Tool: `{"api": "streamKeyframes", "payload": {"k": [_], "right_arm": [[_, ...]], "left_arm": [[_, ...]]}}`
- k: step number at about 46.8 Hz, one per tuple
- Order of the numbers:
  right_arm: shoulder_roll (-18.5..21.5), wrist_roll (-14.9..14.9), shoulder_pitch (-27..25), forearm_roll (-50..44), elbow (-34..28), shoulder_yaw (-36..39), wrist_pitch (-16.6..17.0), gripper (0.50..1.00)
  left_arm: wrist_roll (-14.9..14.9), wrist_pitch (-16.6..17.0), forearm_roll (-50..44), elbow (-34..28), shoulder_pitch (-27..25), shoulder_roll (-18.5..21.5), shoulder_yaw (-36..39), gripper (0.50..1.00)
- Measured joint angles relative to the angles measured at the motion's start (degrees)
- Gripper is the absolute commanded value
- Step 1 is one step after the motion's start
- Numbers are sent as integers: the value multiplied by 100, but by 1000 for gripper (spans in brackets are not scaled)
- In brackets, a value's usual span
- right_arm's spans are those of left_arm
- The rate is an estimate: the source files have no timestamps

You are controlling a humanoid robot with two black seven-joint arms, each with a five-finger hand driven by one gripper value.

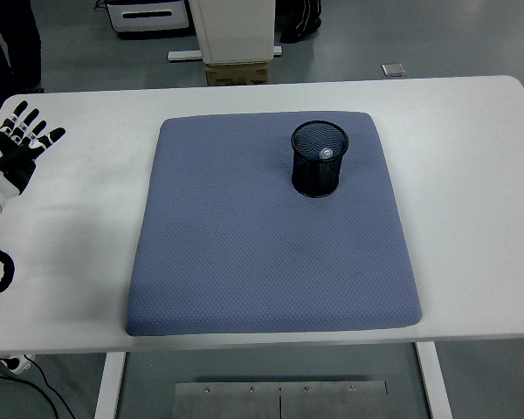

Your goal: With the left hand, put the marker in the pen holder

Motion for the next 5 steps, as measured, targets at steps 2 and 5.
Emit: {"api": "streamKeyframes", "payload": {"k": [2, 5], "right_arm": [[0, 1, 0, 0, -1, 0, 0, 1000], [0, 5, 1, 1, -3, 0, 0, 1000]], "left_arm": [[0, 0, 0, 0, 7, -5, -1, 1000], [0, 0, 0, 0, 18, -25, -1, 1000]]}}
